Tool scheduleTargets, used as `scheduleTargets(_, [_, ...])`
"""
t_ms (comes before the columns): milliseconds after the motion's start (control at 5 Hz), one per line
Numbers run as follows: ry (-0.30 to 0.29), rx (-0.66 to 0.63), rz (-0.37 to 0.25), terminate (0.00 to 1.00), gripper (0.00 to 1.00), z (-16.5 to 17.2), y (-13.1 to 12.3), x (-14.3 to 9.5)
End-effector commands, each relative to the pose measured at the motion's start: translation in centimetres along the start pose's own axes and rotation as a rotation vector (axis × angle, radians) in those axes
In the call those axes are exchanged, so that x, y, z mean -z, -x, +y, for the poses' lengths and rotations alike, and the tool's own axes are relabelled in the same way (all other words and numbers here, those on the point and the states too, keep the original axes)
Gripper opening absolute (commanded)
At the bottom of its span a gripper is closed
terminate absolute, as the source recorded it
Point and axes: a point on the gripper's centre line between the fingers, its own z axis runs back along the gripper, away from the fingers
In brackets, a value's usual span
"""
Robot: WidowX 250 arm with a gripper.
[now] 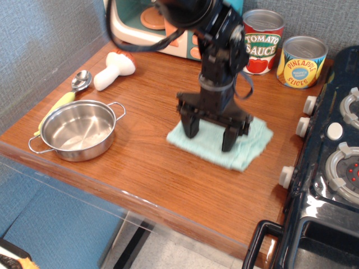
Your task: Put the napkin under the two cans.
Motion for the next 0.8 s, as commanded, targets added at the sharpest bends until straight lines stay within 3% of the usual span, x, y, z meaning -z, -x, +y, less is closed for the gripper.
scheduleTargets(0, [0.002,-0.012,-0.007,0.00,1.00,-0.3,-6.1,2.0])
scheduleTargets(200, [-0.002,-0.019,0.023,0.00,1.00,-0.6,-6.9,2.5])
scheduleTargets(400, [0.001,-0.026,0.049,0.00,1.00,-0.9,-7.0,0.8])
scheduleTargets(600, [0.023,0.003,-0.004,0.00,1.00,-1.4,-8.8,-3.6])
